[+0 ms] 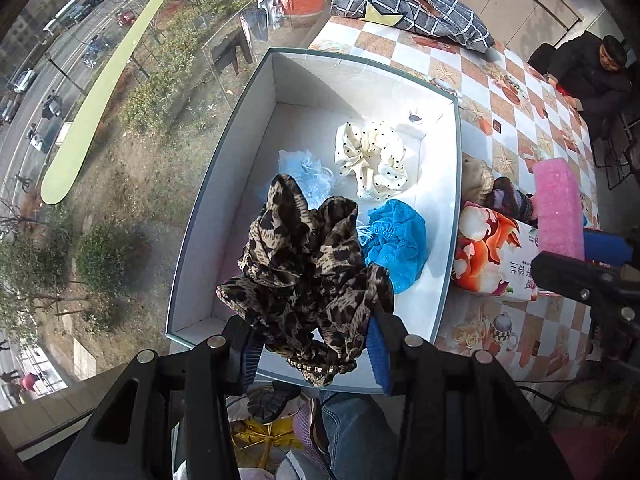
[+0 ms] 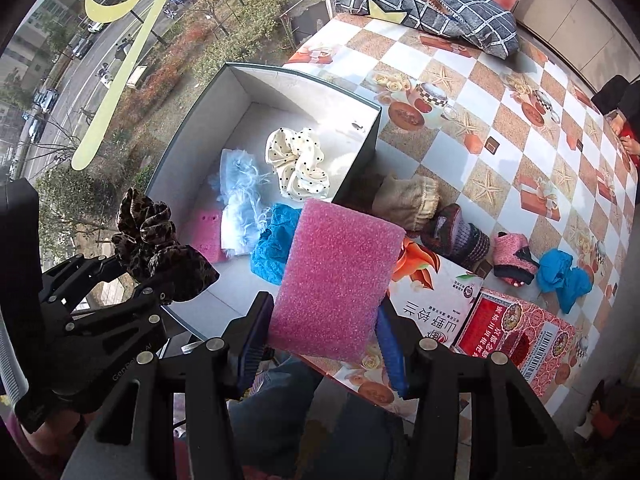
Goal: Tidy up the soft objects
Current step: 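Carry the leopard-print scrunchie and pink sponge over the white box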
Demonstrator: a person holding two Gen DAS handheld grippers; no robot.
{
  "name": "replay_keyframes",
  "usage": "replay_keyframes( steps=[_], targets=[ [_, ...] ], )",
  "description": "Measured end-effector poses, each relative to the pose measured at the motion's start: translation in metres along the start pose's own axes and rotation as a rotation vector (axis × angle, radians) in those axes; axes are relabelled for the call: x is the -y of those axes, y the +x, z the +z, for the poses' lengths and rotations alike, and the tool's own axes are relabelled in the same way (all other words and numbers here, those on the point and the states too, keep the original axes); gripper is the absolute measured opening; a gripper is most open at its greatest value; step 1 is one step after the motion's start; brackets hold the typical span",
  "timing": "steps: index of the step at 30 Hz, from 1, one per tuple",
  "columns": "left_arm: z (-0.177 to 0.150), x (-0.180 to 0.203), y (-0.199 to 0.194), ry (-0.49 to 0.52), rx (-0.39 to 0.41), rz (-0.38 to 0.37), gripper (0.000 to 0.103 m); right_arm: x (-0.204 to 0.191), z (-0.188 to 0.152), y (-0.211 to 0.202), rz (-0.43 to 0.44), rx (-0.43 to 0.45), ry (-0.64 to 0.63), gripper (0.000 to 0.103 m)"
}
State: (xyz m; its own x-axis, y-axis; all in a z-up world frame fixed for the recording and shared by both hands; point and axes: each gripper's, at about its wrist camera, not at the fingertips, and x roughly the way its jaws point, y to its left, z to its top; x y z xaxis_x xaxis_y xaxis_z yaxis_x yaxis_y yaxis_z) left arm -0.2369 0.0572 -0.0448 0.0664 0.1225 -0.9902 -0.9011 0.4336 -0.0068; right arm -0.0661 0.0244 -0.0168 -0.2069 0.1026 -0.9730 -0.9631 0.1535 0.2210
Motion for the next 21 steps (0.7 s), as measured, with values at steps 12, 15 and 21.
replay_keyframes(
  steps=[12, 15, 21],
  targets=[
    [0.0, -0.008, 0.006, -0.025, -0.013, -0.003, 0.049, -0.017, 0.008, 0.007, -0.003, -0.018, -0.055, 0.052],
    [0.001, -0.007, 0.007, -0.023, -0.013, -0.005, 0.049, -0.019, 0.01, 0.008, -0.005, -0.018, -0.06, 0.052],
    [0.001, -0.007, 0.007, -0.026, -0.015, -0.007, 0.049, -0.024, 0.014, 0.007, -0.004, -0.009, -0.075, 0.052]
  ],
)
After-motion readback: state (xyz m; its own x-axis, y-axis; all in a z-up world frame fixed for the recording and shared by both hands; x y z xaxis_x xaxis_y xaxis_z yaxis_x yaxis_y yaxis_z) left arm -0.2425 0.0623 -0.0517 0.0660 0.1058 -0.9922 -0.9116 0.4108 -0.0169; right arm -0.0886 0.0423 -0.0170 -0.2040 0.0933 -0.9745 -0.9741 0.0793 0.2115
